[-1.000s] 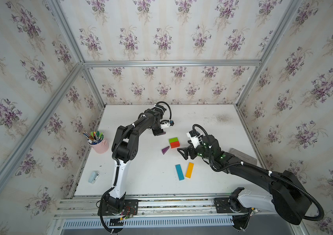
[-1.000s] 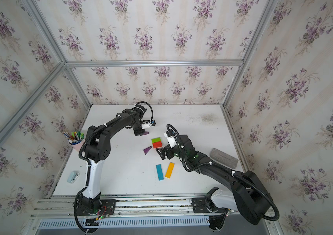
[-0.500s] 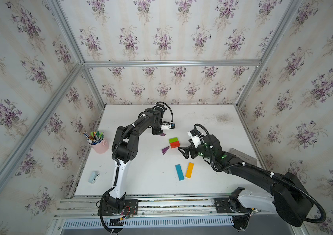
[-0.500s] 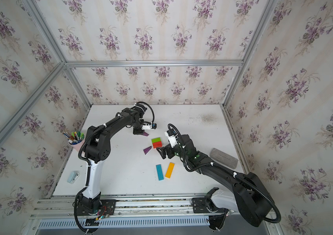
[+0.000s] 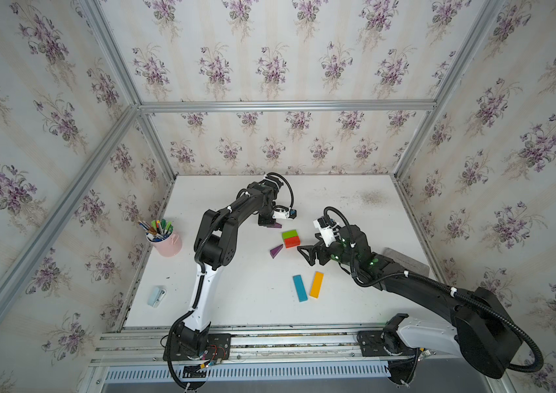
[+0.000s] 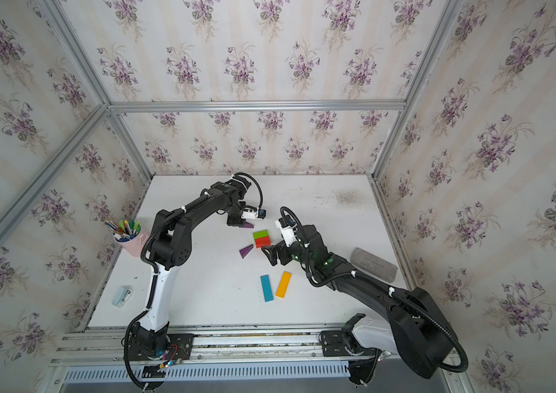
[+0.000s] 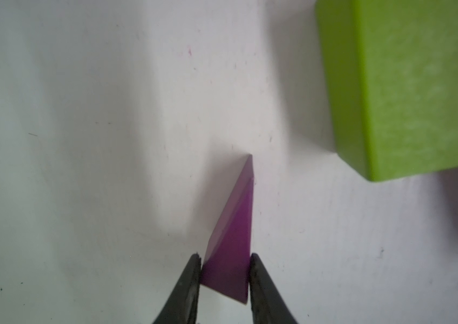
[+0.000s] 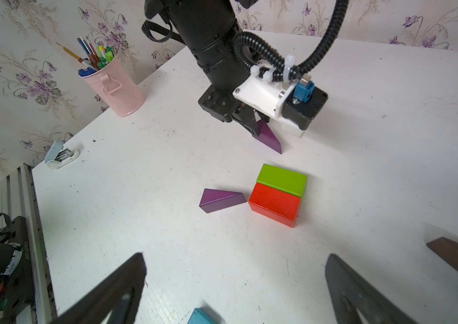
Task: Assemble a small pinwheel with building blocks
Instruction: Move the building block to the center of the board.
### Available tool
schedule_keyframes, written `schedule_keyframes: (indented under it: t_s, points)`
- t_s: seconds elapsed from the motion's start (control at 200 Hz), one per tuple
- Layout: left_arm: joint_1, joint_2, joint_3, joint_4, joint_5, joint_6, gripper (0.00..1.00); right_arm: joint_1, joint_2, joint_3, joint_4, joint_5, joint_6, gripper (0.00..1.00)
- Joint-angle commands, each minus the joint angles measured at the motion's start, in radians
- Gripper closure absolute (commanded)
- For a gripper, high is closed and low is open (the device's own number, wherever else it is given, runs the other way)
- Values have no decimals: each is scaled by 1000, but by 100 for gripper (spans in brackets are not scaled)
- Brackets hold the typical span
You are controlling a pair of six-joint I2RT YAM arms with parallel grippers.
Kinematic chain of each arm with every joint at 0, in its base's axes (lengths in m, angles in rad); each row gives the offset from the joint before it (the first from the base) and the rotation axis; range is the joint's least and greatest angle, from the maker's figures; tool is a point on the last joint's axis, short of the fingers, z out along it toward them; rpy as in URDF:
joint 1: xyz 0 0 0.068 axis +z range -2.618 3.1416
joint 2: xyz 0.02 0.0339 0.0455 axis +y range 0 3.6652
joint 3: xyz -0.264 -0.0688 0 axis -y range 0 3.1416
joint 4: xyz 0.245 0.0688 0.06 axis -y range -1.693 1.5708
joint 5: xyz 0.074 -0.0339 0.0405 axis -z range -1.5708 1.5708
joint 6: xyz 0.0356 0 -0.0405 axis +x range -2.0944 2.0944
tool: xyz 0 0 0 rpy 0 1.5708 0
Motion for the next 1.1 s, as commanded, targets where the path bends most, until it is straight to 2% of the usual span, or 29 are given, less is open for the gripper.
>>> schedule_keyframes:
  t_s: [0.0,0.395,0.45,0.515,0.595,0.609,0.684,0.794,0.809,0.854,0.944,0.949,0.954,0.959,0.974,1.099]
  points:
    - [1,-4,2,-10,2,89,70,-2,12,4,24,-12,-4,0]
    - [13,5,10,-4,44,303,63,-14,28,1,32,-17,1,0]
    - [13,8,26,-5,46,275,63,-17,33,3,35,-19,1,0]
    - [15,-4,25,23,58,231,52,-22,35,3,37,-21,3,0]
    - [20,-30,13,47,87,204,46,-28,37,2,42,-27,8,0]
    - [20,-35,13,49,91,200,42,-29,37,1,43,-29,9,0]
    - [26,-56,11,48,110,188,35,-42,40,-2,54,-38,22,0]
    - [34,-111,-28,48,144,181,30,-92,30,2,73,-87,78,0]
    - [35,-121,-36,48,151,178,29,-133,25,4,71,-91,84,0]
    - [42,-156,-61,48,186,156,27,-161,14,20,48,-86,98,0]
    - [56,-235,-119,53,257,96,22,-185,17,110,-91,24,96,0]
    - [57,-239,-122,54,262,91,19,-185,18,118,-101,30,96,0]
    - [58,-246,-127,55,265,87,10,-186,21,125,-110,37,96,0]
    - [59,-250,-131,57,270,82,5,-188,22,131,-122,43,96,0]
    - [63,-266,-145,63,284,66,1,-192,30,152,-149,59,97,0]
    - [70,-408,-295,165,336,-60,0,-230,112,298,-320,159,103,0]
